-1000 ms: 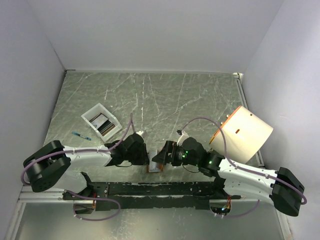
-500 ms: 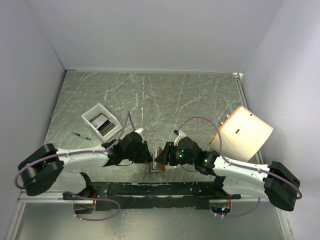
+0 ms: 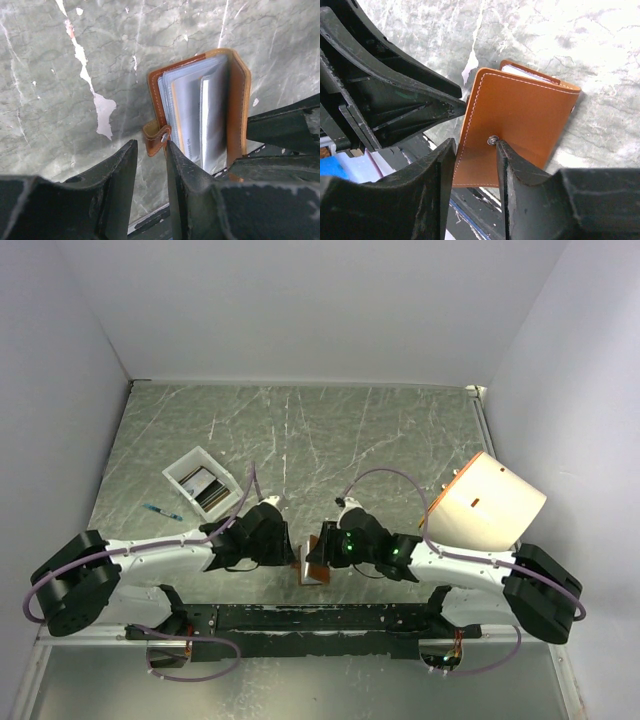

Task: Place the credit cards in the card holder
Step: Close the card holder at the center of the board.

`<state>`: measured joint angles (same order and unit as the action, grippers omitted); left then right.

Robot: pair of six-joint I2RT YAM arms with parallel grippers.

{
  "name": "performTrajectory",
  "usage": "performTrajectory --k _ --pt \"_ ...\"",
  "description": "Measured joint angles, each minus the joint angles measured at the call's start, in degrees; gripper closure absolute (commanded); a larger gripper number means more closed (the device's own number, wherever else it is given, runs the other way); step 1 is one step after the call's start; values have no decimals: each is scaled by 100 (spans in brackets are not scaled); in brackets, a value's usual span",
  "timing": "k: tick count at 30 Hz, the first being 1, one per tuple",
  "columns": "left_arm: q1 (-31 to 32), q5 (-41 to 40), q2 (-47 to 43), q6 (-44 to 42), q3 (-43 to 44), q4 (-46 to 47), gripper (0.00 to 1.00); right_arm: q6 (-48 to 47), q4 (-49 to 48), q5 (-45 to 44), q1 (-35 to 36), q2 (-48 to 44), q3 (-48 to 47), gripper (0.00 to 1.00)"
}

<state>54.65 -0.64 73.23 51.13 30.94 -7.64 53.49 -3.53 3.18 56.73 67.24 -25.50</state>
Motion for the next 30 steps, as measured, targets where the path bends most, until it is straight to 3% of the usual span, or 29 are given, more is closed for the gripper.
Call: performTrajectory --k 11,19,23,30 --pt "-55 48 358 -492 332 -308 68 -179 302 -85 13 623 -426 65" --pt "-142 306 0 -415 249 -199 59 -258 590 -179 13 809 -568 73" --pt "-356 597 -168 -317 4 122 61 -278 651 -197 13 813 -568 59" --pt "-673 1193 133 -317 -129 422 57 -321 994 -264 13 479 -588 65"
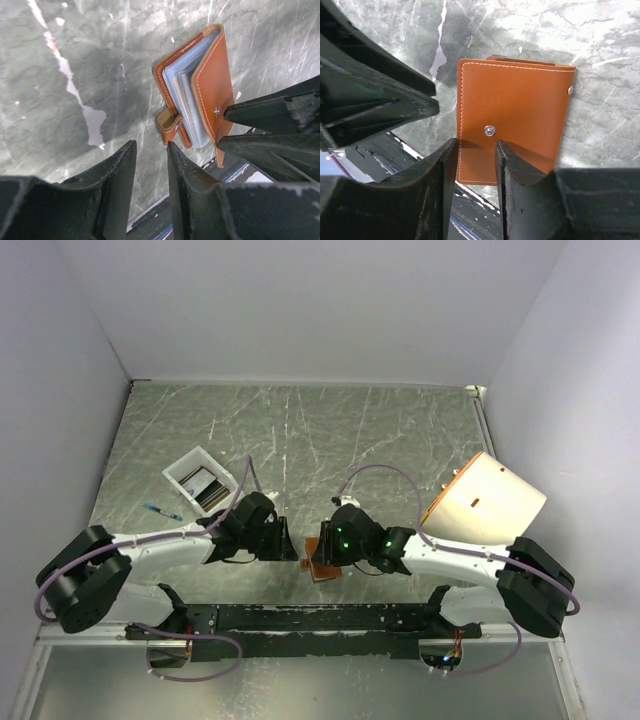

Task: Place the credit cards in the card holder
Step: Close the card holder at the center of the board.

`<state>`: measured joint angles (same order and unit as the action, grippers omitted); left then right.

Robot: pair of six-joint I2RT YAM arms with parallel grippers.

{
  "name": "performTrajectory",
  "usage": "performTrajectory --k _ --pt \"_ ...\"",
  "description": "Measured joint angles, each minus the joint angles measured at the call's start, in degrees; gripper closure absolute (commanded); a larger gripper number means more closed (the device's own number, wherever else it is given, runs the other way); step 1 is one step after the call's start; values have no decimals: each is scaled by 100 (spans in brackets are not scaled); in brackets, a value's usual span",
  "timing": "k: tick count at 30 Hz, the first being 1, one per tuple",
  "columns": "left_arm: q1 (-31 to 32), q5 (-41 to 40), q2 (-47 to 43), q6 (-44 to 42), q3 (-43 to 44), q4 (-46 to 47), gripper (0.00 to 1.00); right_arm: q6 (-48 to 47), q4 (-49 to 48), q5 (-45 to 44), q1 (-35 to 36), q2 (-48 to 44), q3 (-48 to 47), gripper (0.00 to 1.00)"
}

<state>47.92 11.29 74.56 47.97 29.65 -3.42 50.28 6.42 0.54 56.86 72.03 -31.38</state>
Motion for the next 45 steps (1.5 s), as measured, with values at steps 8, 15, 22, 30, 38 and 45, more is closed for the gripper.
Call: performTrajectory --k 8,15,22,30,38,45 --pt "-22 678 844 -195 369 160 57 -2 188 -116 0 -181 -13 68" --pt "-76 533 866 -125 428 20 62 -22 205 -254 0 -181 13 73" --pt "-96 385 1060 -87 715 -46 64 -50 205 -319 0 -164 26 74" --pt "-98 452 1421 -125 848 -98 66 -68 201 -356 0 -131 33 75" --pt "-101 772 1443 -328 868 -111 66 -68 190 -400 0 57 33 76" --pt "-101 1296 1443 -509 824 -70 65 -63 162 -422 0 127 33 77"
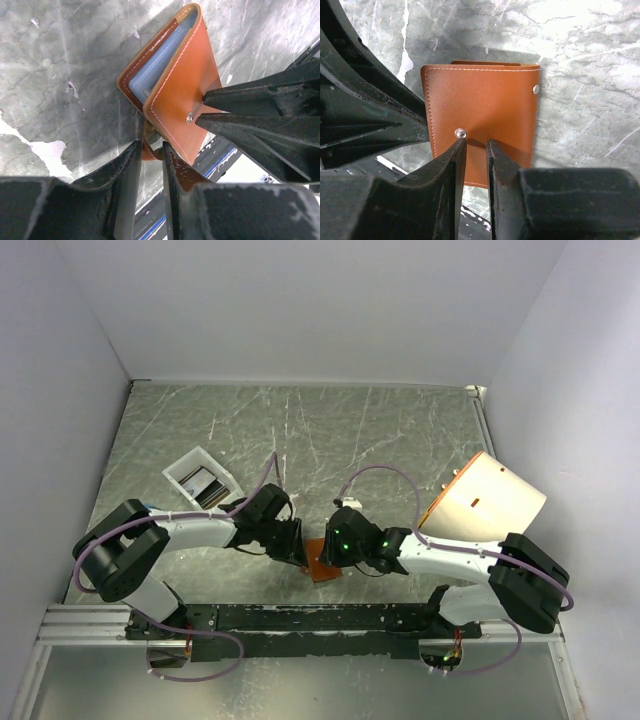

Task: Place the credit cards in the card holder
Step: Close the card holder at the center of the board.

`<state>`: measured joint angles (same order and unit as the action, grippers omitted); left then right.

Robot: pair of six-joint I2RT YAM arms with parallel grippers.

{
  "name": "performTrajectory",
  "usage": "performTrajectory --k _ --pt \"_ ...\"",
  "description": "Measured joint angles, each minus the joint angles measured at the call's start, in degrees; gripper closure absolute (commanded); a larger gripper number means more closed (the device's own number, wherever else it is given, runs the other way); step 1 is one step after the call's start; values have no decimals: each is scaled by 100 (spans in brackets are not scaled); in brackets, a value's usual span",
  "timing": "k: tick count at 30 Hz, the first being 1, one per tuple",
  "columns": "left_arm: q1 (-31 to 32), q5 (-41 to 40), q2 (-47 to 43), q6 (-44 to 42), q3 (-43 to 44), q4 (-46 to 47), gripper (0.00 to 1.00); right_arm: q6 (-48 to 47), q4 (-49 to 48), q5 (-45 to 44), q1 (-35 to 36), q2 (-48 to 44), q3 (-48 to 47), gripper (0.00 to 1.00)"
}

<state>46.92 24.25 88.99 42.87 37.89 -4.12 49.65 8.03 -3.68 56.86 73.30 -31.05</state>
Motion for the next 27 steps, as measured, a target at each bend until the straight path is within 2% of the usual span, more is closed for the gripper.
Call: performTrajectory --k 22,24,27 --pt "0 343 -195 -302 -120 -74 66 50 -15 -48 2 74 0 79" --pt "0 365 -221 -297 -170 -39 69 63 -15 -70 13 74 0 79" --pt "0 393 -243 -271 -243 -24 80 72 -15 -85 20 74 0 79"
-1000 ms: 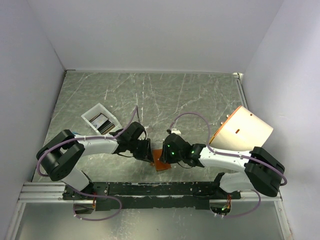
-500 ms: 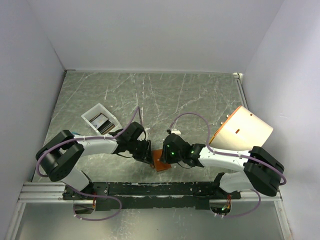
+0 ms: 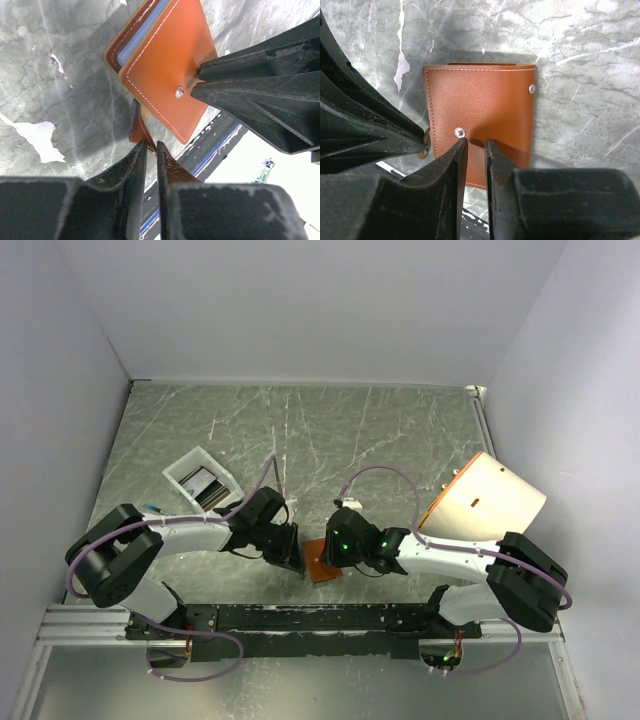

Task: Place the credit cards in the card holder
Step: Close the card holder at the center of the board.

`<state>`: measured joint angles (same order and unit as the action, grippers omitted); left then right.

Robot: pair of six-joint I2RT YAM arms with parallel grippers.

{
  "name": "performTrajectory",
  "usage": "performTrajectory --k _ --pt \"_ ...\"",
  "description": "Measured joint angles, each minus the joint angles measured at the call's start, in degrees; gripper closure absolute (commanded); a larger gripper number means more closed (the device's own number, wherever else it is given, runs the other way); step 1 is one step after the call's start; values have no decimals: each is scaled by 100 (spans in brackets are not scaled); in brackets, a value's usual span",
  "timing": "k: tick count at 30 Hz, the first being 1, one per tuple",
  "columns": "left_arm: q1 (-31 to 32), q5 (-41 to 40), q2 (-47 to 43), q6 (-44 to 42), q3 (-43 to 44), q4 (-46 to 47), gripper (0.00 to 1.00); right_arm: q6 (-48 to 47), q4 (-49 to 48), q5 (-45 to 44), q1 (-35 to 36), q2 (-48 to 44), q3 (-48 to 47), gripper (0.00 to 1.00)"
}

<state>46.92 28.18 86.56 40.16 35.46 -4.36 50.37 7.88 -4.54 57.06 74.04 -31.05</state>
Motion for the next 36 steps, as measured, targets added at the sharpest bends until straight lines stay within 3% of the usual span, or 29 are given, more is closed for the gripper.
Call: performTrajectory --k 5,24,36 --pt "0 46 -13 70 -9 13 93 7 0 -44 35 28 -2 80" --pt "0 59 -168 599 -155 573 93 -33 407 -796 535 240 -337 80" --pt "-9 46 -142 1143 -415 1176 93 -310 52 -894 603 291 -234 81"
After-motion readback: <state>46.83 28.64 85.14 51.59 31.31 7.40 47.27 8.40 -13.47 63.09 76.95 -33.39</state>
